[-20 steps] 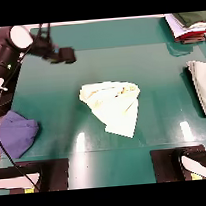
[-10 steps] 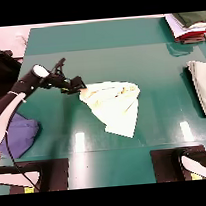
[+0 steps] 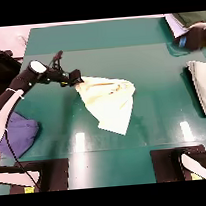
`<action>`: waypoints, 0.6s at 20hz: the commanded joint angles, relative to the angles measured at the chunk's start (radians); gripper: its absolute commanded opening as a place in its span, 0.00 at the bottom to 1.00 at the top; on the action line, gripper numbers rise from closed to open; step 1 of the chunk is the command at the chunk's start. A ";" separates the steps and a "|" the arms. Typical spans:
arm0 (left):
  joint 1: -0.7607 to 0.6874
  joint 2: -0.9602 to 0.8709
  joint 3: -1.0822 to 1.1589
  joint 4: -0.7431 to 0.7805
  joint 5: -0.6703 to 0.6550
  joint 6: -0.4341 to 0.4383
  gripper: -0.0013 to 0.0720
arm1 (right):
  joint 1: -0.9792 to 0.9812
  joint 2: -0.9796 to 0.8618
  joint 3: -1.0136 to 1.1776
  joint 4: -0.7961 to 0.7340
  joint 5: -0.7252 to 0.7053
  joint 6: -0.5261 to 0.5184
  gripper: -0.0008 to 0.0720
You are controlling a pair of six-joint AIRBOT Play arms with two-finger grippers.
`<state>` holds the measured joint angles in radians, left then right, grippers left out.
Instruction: Fold the shirts.
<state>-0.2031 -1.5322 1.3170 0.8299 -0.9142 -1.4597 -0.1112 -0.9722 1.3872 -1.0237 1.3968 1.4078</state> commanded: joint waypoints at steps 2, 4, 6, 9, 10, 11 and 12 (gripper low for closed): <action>0.016 0.018 0.077 0.084 -0.071 0.002 0.05 | -0.082 0.036 -0.577 0.034 -0.003 0.005 0.58; 0.016 0.017 0.077 0.084 -0.073 0.002 0.05 | -0.014 -0.006 -0.789 0.154 -0.104 0.002 0.58; 0.016 0.017 0.077 0.085 -0.075 0.002 0.05 | 0.113 -0.053 -0.903 0.281 -0.262 -0.013 0.58; 0.016 0.018 0.077 0.085 -0.086 0.002 0.05 | 0.338 -0.146 -0.930 0.428 -0.461 -0.014 0.58; 0.016 0.018 0.077 0.085 -0.093 0.002 0.05 | 0.404 -0.183 -0.921 0.479 -0.512 -0.015 0.58; 0.016 0.018 0.077 0.085 -0.096 0.002 0.05 | 0.459 -0.220 -0.903 0.500 -0.553 -0.018 0.58; 0.016 0.018 0.077 0.085 -0.095 0.002 0.05 | 0.510 -0.257 -0.876 0.505 -0.585 -0.018 0.58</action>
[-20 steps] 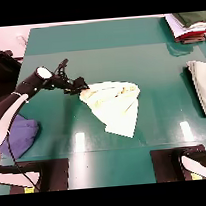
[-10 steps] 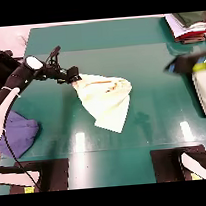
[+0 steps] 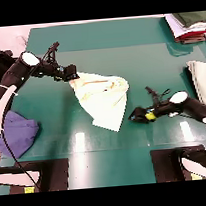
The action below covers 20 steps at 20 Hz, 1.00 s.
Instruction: Fold the shirts.
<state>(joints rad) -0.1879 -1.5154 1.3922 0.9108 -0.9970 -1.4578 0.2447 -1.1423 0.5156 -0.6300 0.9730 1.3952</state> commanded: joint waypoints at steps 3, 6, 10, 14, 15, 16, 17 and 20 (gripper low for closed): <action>0.001 0.001 0.002 0.003 -0.014 0.000 0.05 | 0.245 -0.169 0.094 0.111 -0.198 -0.005 0.55; 0.001 0.002 0.006 0.003 -0.023 0.000 0.05 | 0.259 -0.188 0.181 0.049 -0.212 -0.005 0.14; 0.013 0.113 0.030 0.047 0.006 0.000 0.05 | 0.189 -0.047 0.246 -0.237 -0.156 0.092 0.04; 0.064 0.325 0.196 0.174 -0.039 0.001 0.05 | -0.043 0.217 0.438 -0.594 0.107 0.149 0.04; 0.064 0.378 0.248 0.199 -0.050 0.001 0.05 | -0.115 0.267 0.510 -0.628 0.165 0.144 0.04; 0.064 0.430 0.298 0.213 -0.058 0.002 0.05 | -0.191 0.310 0.595 -0.627 0.219 0.103 0.04; 0.064 0.483 0.347 0.211 -0.064 0.010 0.05 | -0.262 0.346 0.681 -0.626 0.257 0.075 0.04; 0.064 0.620 0.456 0.207 -0.075 0.019 0.05 | -0.409 0.411 0.906 -0.622 0.323 0.051 0.04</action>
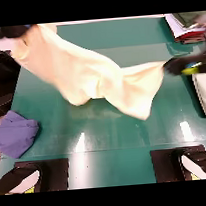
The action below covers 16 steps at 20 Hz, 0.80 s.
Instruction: Fold the shirts.
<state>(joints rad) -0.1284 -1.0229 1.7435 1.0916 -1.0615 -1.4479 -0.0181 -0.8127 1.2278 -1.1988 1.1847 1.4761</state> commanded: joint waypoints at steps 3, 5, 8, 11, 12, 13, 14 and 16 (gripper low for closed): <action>0.005 0.219 0.177 0.023 -0.010 0.008 0.05 | -0.243 0.112 0.348 -0.051 0.145 -0.031 0.04; 0.005 0.245 0.229 0.023 -0.011 0.007 0.05 | -0.276 0.107 0.421 -0.051 0.174 -0.031 0.04; 0.005 0.242 0.262 0.000 -0.021 0.008 0.05 | -0.286 0.048 0.525 -0.050 0.220 -0.031 0.04; 0.005 0.186 0.212 0.001 -0.099 0.008 0.05 | -0.271 -0.070 0.602 -0.032 0.263 -0.031 0.04; 0.005 0.149 0.179 0.002 -0.139 0.009 0.05 | -0.248 -0.113 0.605 -0.032 0.264 -0.031 0.04; 0.005 0.110 0.138 0.004 -0.180 0.009 0.05 | -0.216 -0.165 0.603 -0.032 0.269 -0.030 0.04; 0.005 0.061 0.085 0.008 -0.222 0.013 0.05 | -0.181 -0.223 0.603 -0.035 0.283 -0.029 0.04; 0.005 -0.051 -0.045 0.009 -0.270 0.018 0.05 | -0.119 -0.361 0.603 -0.036 0.335 -0.015 0.04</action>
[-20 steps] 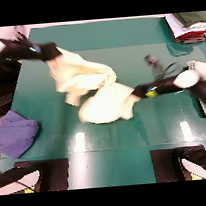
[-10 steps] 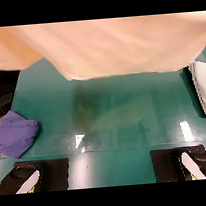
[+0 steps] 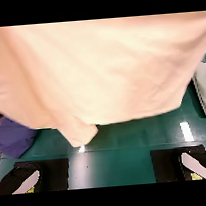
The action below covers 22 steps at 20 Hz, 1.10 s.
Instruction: Fold the shirts.
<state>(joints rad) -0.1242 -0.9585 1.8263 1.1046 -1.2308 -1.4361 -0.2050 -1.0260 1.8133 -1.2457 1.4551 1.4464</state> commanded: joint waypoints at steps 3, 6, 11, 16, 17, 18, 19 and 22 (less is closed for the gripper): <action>0.000 -0.296 -0.360 -0.005 -0.051 0.006 0.05 | 0.144 -0.370 0.018 -0.057 0.127 0.040 0.04; 0.009 -0.472 -0.452 0.014 0.084 0.004 0.05 | 0.192 -0.535 0.018 -0.089 0.069 0.040 0.04; 0.137 -0.543 -0.368 -0.109 0.101 -0.026 0.91 | 0.203 -0.605 0.020 -0.080 -0.046 0.040 0.49; 0.256 -0.378 -0.439 -0.005 -0.033 -0.010 0.75 | 0.155 -0.503 -0.027 -0.056 0.077 -0.010 0.48; 0.256 -0.309 -0.541 0.040 -0.014 -0.032 0.75 | 0.146 -0.462 -0.075 -0.011 0.065 -0.016 0.48; 0.256 -0.251 -0.644 0.044 0.011 -0.040 0.75 | 0.132 -0.417 -0.129 0.042 0.047 -0.019 0.48; 0.256 -0.195 -0.758 0.040 0.039 -0.053 0.75 | 0.123 -0.378 -0.180 0.089 0.030 -0.027 0.48; 0.256 -0.090 -1.039 0.006 0.089 -0.060 0.75 | 0.117 -0.275 -0.320 0.148 -0.029 -0.042 0.48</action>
<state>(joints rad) 0.1234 -1.1549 1.0256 1.1145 -1.1900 -1.4796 -0.0753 -1.3884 1.6054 -1.1759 1.4712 1.4254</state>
